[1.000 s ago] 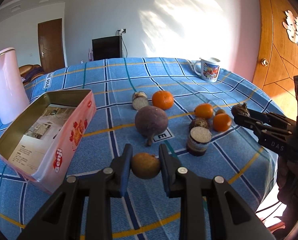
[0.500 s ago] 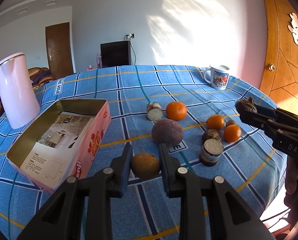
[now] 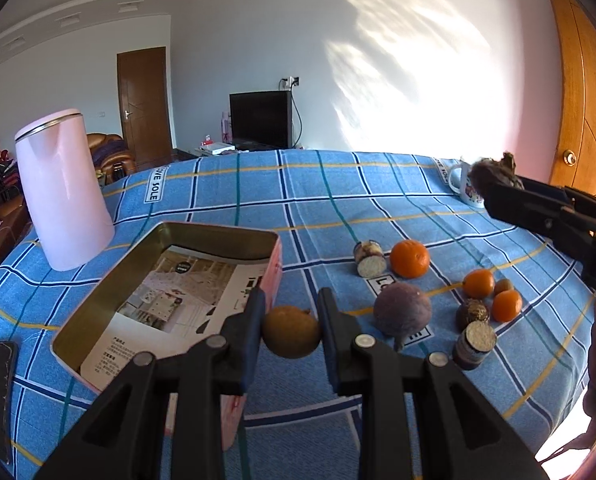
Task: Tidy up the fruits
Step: 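Carry the kiwi with the left gripper into the pink tin while the right drops the dried fruit there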
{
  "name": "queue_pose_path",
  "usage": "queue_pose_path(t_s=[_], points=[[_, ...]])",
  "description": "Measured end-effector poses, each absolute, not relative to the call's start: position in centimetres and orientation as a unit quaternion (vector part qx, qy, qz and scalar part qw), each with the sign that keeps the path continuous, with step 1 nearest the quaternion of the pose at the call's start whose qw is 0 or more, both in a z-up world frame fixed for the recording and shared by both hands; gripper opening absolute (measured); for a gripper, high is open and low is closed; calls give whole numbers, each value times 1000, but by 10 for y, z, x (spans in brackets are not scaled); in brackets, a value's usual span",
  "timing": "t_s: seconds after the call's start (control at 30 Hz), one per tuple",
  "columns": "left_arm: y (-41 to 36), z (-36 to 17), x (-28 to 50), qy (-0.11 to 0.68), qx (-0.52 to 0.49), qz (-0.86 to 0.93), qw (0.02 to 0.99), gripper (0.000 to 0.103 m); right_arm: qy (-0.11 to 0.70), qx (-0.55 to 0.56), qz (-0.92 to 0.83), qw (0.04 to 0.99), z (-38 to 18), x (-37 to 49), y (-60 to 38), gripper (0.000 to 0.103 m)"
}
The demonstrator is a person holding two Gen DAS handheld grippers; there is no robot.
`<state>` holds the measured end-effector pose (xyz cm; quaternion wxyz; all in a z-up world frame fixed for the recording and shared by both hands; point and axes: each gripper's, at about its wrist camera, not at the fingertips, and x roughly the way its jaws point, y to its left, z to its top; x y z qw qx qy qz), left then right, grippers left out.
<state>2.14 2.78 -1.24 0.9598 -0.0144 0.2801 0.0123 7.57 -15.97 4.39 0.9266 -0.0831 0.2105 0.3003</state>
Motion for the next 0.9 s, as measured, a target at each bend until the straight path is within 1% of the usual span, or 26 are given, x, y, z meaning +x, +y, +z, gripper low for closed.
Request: queue_pose_path(t_s=[0.17,0.43,0.9], points=[[48,-9,29,278,-17,29,960,28,209,-97,322,918,52,86,-128,41],[77,-13,41,290,-24,50,956,28,217,-105,345,907,47,103,-87,41],[122,-22,62,312,-39,76,946,28,263,-102,370,885,9,128,-29,41]])
